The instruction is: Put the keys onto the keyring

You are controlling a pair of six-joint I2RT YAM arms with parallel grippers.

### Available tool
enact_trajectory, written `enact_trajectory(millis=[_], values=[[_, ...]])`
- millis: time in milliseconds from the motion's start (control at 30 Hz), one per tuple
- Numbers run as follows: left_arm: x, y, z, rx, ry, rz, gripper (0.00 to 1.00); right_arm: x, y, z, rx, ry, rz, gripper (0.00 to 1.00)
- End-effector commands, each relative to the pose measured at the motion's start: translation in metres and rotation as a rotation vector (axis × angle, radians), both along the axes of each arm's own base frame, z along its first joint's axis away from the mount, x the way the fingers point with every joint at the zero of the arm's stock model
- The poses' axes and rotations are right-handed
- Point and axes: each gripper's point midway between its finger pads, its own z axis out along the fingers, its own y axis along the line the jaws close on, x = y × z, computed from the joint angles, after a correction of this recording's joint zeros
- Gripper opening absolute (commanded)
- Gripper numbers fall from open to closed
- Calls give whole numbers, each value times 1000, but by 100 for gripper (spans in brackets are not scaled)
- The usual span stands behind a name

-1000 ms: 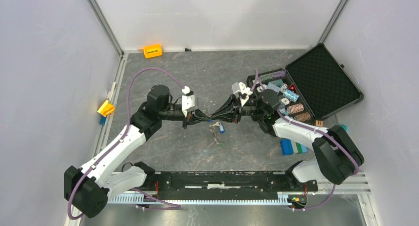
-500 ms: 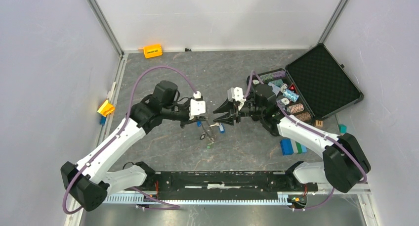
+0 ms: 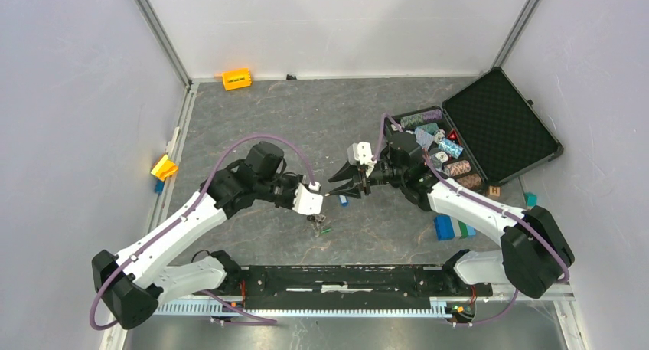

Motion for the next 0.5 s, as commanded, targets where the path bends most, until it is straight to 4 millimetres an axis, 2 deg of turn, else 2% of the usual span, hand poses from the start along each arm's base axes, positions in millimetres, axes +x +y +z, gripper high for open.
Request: enact_trajectory(millis=[0, 267, 467], values=[[-5, 4, 0, 50, -173, -178, 2, -2, 2, 13, 26, -45, 22, 41], [-20, 16, -28, 119, -243, -318, 2, -1, 2, 7, 12, -34, 17, 40], [-20, 18, -42, 119, -282, -336, 2, 4, 1, -3, -16, -32, 1, 39]])
